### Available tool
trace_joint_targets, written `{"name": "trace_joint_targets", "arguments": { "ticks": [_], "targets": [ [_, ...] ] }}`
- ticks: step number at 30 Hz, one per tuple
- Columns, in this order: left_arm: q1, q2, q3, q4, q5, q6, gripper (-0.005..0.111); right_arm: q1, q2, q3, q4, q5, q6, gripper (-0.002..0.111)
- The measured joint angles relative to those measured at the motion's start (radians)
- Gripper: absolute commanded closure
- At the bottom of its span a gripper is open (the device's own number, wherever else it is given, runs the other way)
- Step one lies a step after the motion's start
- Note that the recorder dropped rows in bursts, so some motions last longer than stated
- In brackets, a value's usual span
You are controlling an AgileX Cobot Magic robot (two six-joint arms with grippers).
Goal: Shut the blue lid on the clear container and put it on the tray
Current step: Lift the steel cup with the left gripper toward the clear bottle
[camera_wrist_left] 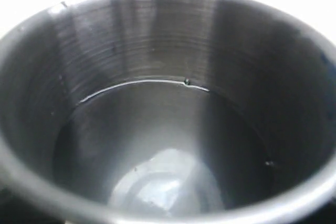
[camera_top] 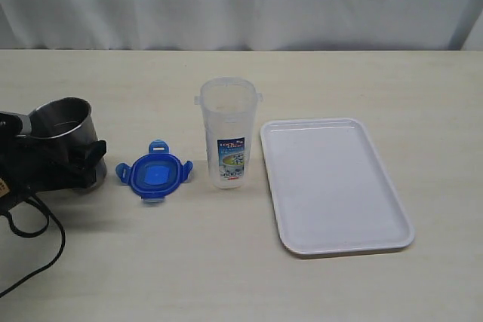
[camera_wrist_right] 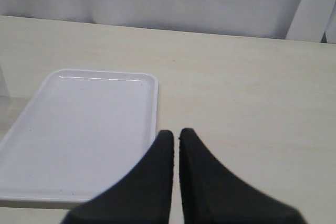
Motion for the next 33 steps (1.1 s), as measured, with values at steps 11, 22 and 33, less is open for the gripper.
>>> {"name": "trace_joint_targets", "arguments": {
  "ticks": [11, 22, 33],
  "targets": [
    [-0.004, -0.013, -0.093, 0.102, 0.044, -0.097, 0.107, 0.0, 0.0, 0.0, 0.0, 0.0, 0.0, 0.104],
    [-0.073, -0.026, -0.237, 0.119, 0.247, -0.105, 0.107, 0.0, 0.0, 0.0, 0.0, 0.0, 0.0, 0.104],
    [-0.208, -0.077, -0.44, 0.12, 0.499, -0.105, 0.107, 0.0, 0.0, 0.0, 0.0, 0.0, 0.0, 0.104]
  ]
}}
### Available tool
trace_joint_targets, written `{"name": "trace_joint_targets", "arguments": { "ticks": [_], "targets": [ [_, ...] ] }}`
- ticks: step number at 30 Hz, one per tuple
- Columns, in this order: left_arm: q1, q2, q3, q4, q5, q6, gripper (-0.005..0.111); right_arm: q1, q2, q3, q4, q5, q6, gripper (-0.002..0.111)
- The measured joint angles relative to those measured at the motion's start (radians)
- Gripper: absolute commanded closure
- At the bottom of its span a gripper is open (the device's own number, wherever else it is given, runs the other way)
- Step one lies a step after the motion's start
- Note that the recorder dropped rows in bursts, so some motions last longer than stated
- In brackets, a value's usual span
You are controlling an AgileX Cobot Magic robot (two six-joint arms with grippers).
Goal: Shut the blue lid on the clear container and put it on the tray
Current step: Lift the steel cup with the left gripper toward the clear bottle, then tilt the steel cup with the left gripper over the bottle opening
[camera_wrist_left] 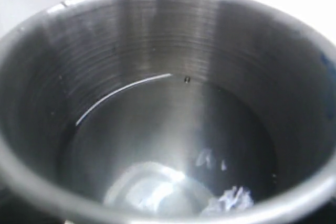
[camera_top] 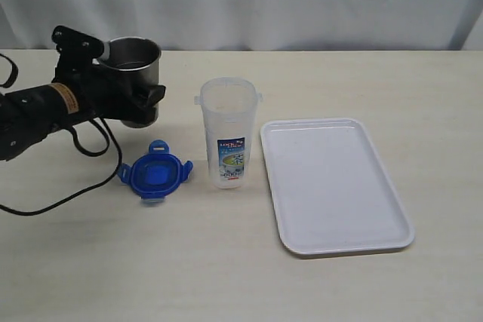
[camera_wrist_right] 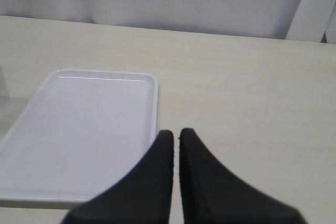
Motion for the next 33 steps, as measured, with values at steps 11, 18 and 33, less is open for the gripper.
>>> {"name": "trace_joint_targets", "arguments": {
  "ticks": [11, 18, 33],
  "targets": [
    [-0.096, -0.001, -0.127, 0.0, 0.1, -0.004, 0.107, 0.0, 0.0, 0.0, 0.0, 0.0, 0.0, 0.104],
    [-0.114, -0.001, -0.181, 0.009, 0.137, -0.016, 0.107, 0.0, 0.0, 0.0, 0.0, 0.0, 0.0, 0.104],
    [-0.122, -0.001, -0.189, 0.053, 0.137, 0.028, 0.107, 0.0, 0.0, 0.0, 0.0, 0.0, 0.0, 0.104]
  ]
}}
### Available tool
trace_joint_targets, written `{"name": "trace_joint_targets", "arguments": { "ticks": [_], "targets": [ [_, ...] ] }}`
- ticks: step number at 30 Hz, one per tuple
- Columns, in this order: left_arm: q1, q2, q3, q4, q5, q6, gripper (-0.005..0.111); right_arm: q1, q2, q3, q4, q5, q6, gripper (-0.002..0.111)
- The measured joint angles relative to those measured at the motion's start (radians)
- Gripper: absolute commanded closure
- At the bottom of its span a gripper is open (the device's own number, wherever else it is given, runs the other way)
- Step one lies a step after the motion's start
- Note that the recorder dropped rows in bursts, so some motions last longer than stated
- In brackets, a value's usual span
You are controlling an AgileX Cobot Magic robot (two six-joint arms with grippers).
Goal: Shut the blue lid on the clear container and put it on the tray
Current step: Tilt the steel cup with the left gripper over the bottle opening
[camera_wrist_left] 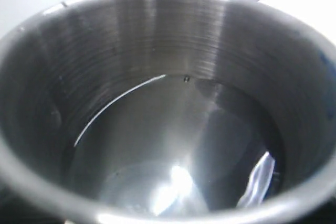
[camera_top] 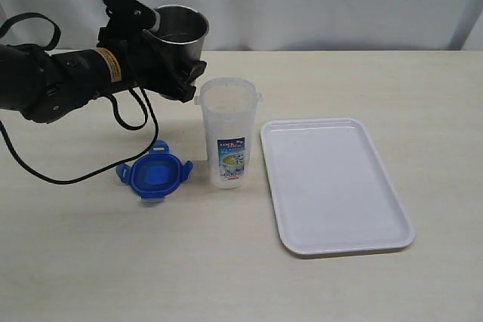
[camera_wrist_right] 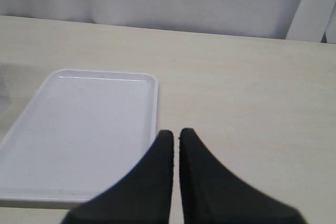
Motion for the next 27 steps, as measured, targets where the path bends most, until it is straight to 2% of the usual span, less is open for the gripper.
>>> {"name": "trace_joint_targets", "arguments": {
  "ticks": [14, 27],
  "targets": [
    [0.0, 0.0, 0.0, 0.0, -0.033, -0.128, 0.107, 0.0, 0.0, 0.0, 0.0, 0.0, 0.0, 0.104],
    [-0.002, -0.018, 0.0, 0.068, -0.051, -0.156, 0.107, 0.0, 0.0, 0.0, 0.0, 0.0, 0.0, 0.104]
  ]
}}
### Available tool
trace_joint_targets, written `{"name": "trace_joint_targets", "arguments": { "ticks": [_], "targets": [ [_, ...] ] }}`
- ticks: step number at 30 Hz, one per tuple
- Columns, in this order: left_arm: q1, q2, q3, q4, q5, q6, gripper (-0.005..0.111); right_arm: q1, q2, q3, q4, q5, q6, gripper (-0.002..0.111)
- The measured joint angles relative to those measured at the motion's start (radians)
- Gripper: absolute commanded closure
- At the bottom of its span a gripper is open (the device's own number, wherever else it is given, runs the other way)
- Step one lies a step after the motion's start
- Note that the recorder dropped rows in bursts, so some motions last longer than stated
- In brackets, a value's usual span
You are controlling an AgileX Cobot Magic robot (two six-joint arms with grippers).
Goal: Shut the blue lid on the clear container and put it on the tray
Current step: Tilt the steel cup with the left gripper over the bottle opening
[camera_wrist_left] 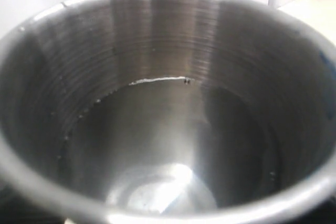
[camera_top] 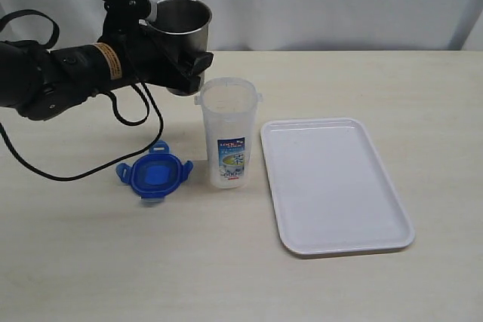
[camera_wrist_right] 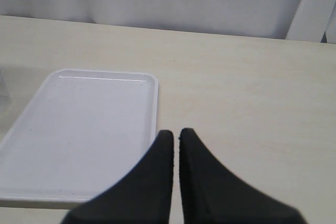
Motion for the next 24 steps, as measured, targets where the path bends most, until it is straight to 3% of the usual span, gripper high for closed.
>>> {"name": "trace_joint_targets", "arguments": {
  "ticks": [9, 24],
  "targets": [
    [0.0, -0.001, 0.0, 0.066, -0.032, 0.01, 0.107, 0.0, 0.0, 0.0, 0.0, 0.0, 0.0, 0.104],
    [-0.002, -0.001, -0.002, 0.08, -0.042, 0.214, 0.107, 0.0, 0.0, 0.0, 0.0, 0.0, 0.0, 0.104]
  ]
}}
